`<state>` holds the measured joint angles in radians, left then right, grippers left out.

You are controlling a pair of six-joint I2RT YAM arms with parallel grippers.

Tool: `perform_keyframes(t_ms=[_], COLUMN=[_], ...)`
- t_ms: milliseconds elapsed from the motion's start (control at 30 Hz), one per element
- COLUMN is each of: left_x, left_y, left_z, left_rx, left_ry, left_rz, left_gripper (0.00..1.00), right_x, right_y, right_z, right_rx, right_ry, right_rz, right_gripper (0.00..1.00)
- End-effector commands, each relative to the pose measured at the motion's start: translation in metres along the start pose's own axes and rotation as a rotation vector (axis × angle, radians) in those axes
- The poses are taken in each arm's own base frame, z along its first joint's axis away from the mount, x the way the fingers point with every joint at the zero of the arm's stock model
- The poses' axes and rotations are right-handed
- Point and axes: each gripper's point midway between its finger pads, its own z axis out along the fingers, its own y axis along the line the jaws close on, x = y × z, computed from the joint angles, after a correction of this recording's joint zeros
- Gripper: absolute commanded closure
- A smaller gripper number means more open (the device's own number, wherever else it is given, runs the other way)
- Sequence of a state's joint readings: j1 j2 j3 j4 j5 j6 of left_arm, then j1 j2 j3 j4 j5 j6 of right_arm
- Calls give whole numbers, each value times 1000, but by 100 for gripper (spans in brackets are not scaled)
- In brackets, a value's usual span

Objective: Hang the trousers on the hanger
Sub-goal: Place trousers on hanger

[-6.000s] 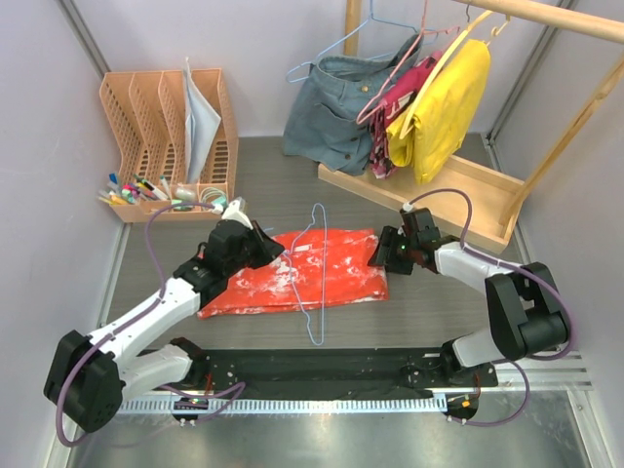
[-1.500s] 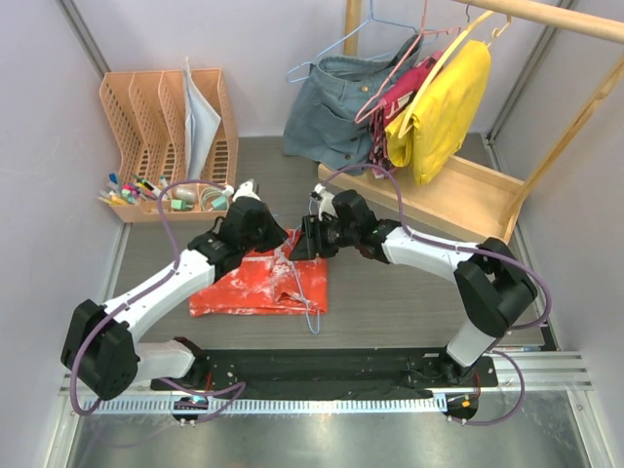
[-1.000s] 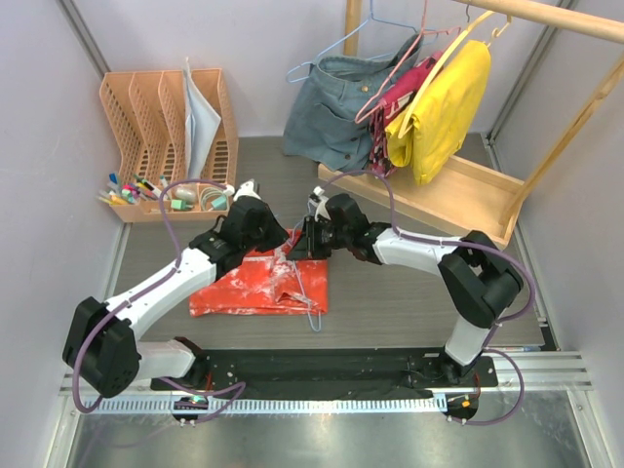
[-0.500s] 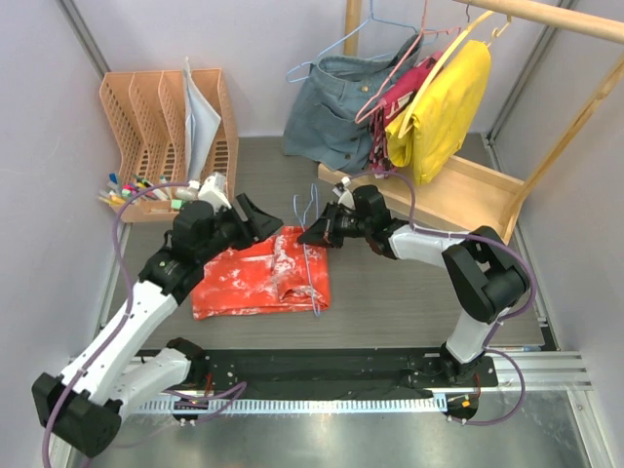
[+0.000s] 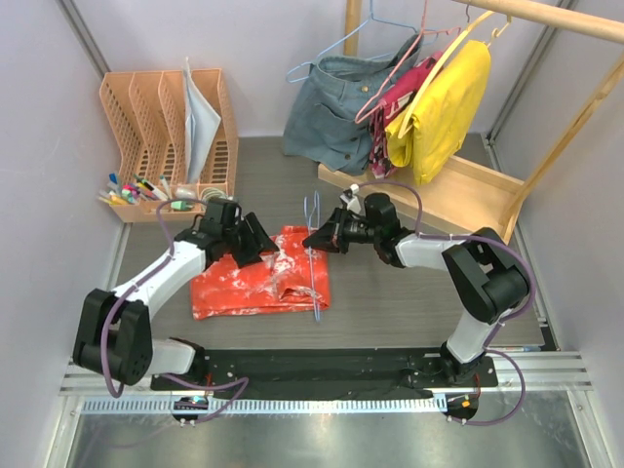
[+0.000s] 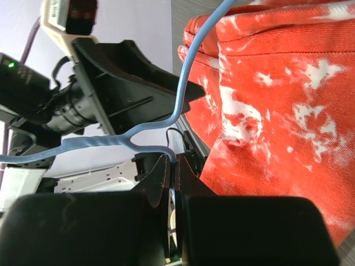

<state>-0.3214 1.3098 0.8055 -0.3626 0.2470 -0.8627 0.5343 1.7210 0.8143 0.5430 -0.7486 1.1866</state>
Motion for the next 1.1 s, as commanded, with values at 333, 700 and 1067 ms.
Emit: perform_keyframes(t_ms=[333, 700, 1067], left_x=[34, 36, 34], left_y=[-14, -17, -47], left_z=[39, 46, 71], left_rx=[21, 29, 124], left_ry=[103, 106, 153], left_rz=[3, 59, 47], left_gripper=[32, 43, 41], right_x=[7, 7, 15], right_y=[38, 39, 35], right_z=[-18, -31, -37], right_rx=[-146, -167, -170], right_ry=[23, 4, -4], right_rz=[-21, -15, -28], right_gripper=[99, 99, 99])
